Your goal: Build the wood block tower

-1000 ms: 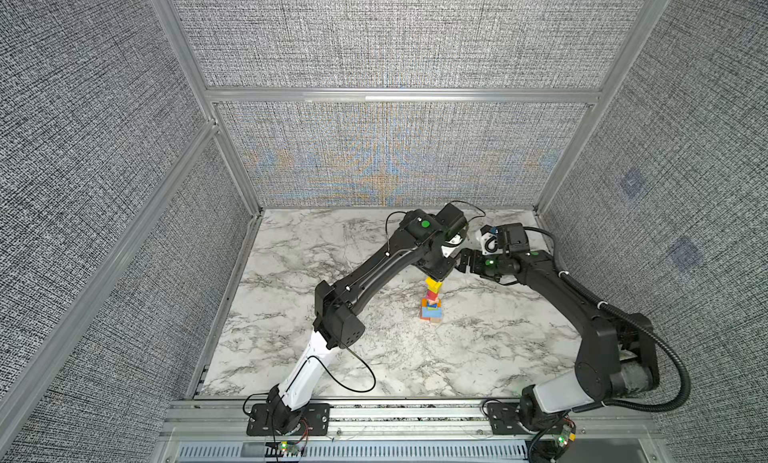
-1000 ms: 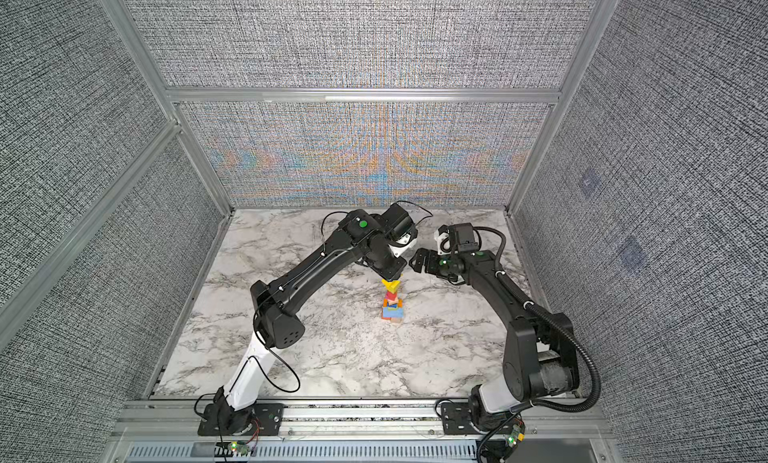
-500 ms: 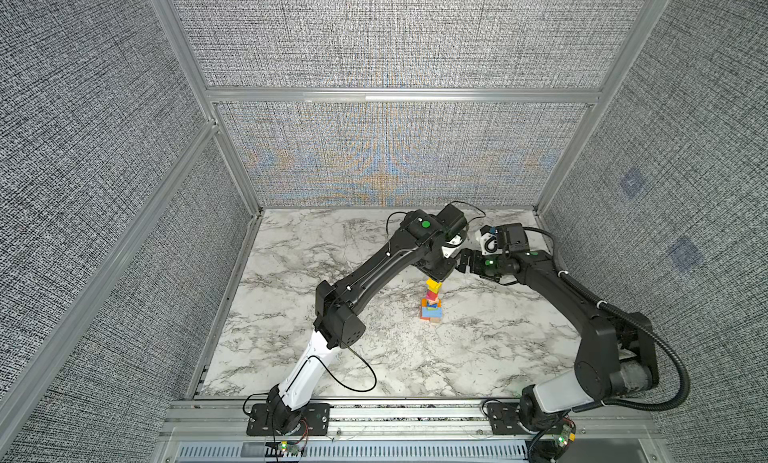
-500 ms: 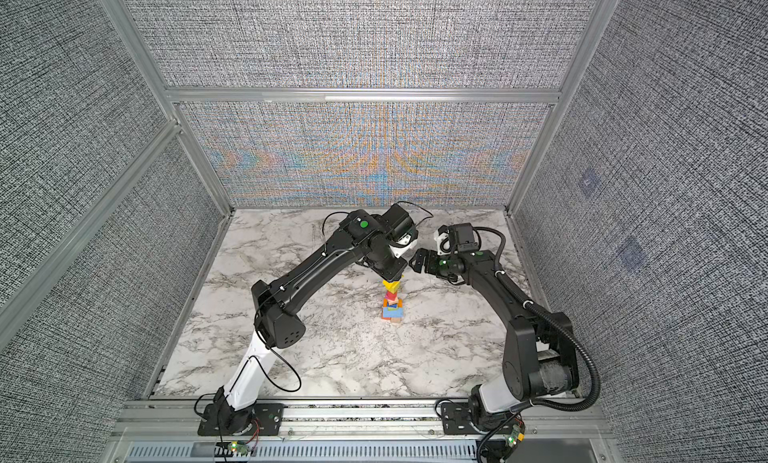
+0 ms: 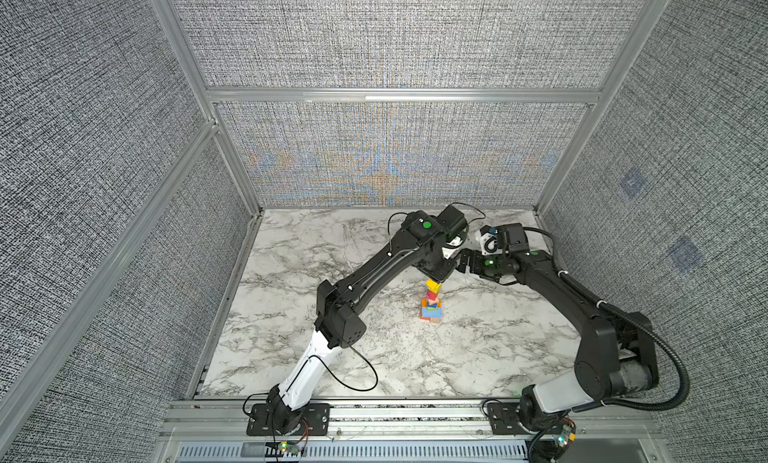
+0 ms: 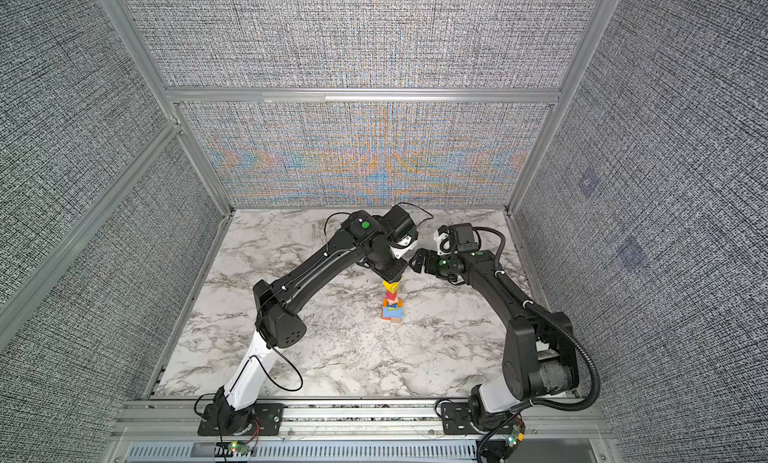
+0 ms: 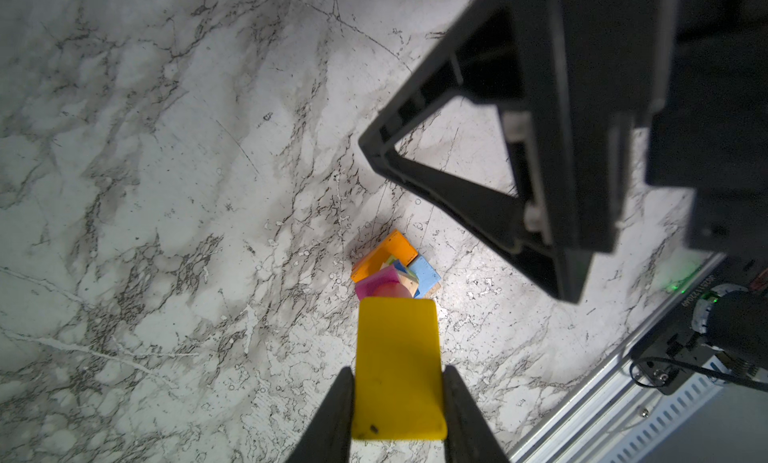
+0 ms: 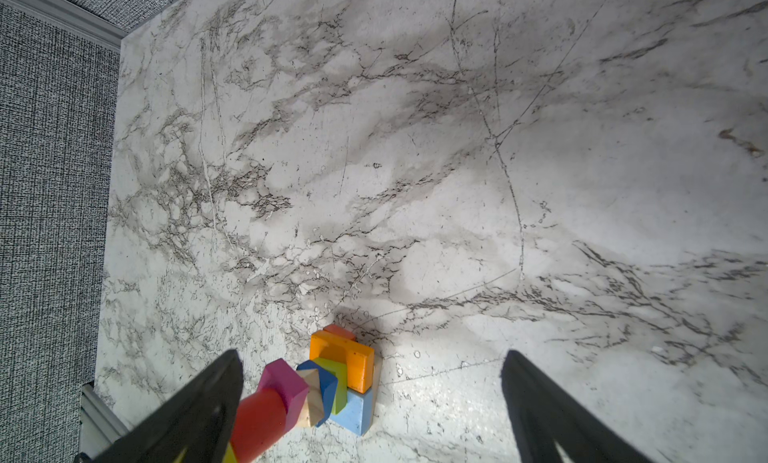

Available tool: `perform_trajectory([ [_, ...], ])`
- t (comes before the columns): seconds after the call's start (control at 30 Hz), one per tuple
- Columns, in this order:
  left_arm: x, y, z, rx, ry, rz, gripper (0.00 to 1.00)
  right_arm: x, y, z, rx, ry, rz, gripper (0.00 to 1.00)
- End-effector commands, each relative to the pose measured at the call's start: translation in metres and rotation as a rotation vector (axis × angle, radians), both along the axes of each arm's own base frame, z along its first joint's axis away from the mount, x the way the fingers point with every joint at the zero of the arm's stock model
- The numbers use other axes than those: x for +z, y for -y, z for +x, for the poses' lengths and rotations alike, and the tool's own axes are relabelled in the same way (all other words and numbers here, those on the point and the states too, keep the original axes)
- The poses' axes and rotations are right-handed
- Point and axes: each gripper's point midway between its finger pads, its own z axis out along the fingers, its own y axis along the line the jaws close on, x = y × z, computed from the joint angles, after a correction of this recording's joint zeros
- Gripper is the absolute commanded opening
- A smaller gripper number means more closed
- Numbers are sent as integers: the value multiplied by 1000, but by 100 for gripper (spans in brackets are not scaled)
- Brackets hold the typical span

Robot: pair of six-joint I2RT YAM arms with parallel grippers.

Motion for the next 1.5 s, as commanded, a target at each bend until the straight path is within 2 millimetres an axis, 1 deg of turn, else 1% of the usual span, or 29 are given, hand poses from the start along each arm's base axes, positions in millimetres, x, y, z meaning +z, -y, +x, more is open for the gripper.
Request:
perform_trajectory([
  [0.0, 2, 3, 0, -7, 1, -13, 40, 2, -2, 0, 11, -1, 6, 99],
  [0.2, 4, 3, 0, -9, 9, -18, 47, 2, -2, 0, 11, -3, 6, 99],
  [0.47, 15, 2, 3, -9, 40, -34, 65, 3, -1, 0, 10, 1, 3, 99],
  [0.63, 30, -1, 7, 1, 90, -52, 75, 2, 0, 0, 7, -2, -2, 99],
  [0.77, 50, -8, 14, 19, 164, -58, 90, 3, 3, 0, 2, 2, -11, 99],
  [0.8, 57, -12, 16, 23, 190, -59, 97, 4, 5, 0, -4, 6, -15, 99],
  [0.83, 64, -16, 20, 36, 224, -53, 99, 6, 6, 1, -5, 12, -17, 99],
  [0.93, 89, -39, 35, 126, 352, -28, 99, 14, 13, 1, -23, 38, -18, 99],
  [1.0, 106, -52, 40, 152, 409, -39, 99, 20, 22, 3, -55, 63, -34, 99],
  [1.07, 117, -67, 45, 186, 434, -44, 99, 25, 32, 4, -95, 87, -59, 99],
  [1.1, 118, -75, 50, 209, 445, -36, 99, 27, 38, 4, -118, 100, -74, 99],
  [1.13, 132, -88, 50, 236, 474, -49, 99, 29, 44, 4, -139, 116, -91, 99],
  [1.2, 142, -108, 55, 282, 509, -51, 99, 33, 55, 4, -179, 147, -124, 99],
  [1.3, 150, -141, 63, 368, 554, -66, 99, 39, 70, 3, -228, 202, -181, 99],
  [1.33, 150, -153, 66, 404, 567, -77, 99, 44, 74, 4, -236, 237, -203, 99],
  [1.37, 151, -165, 69, 438, 581, -92, 99, 40, 78, 0, -246, 247, -224, 99],
  [1.47, 146, -205, 80, 554, 643, -110, 99, 50, 89, -3, -268, 360, -274, 99],
])
